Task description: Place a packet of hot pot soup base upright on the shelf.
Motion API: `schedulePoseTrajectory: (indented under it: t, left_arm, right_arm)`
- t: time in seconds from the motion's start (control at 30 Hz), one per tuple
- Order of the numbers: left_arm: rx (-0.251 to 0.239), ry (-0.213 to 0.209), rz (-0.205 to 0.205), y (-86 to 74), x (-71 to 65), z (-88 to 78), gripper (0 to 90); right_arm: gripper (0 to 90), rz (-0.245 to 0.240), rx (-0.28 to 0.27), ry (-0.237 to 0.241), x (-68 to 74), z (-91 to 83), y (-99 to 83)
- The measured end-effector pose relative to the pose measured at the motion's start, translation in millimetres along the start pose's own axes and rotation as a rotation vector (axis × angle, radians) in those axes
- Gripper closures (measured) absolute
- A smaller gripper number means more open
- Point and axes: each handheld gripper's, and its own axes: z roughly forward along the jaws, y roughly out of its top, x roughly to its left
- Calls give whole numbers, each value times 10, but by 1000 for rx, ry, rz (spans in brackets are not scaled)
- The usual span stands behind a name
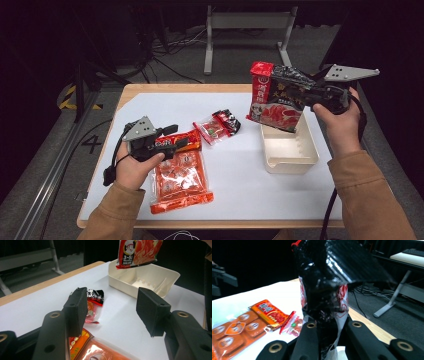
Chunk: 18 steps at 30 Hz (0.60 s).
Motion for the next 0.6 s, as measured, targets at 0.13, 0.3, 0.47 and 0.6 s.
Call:
schedulePoseTrajectory:
  t: [0.13,0.3,0.47,0.6]
  left_arm:
    - [18,29,8,-72,28,7,409]
    - [26,30,-2,-123,42,4,394]
    - [27,34,-14,-181,74,0,389]
    - [36,35,-29,-226,92,-1,387]
  right_arm:
    - [851,5,-12,-27,-97,14,-6]
    - [851,10,-21,-52,-232,20,-15]
    - [851,10,-21,-52,-349,27,-19]
    - [850,-2,-30,-37,-409,29,-20]
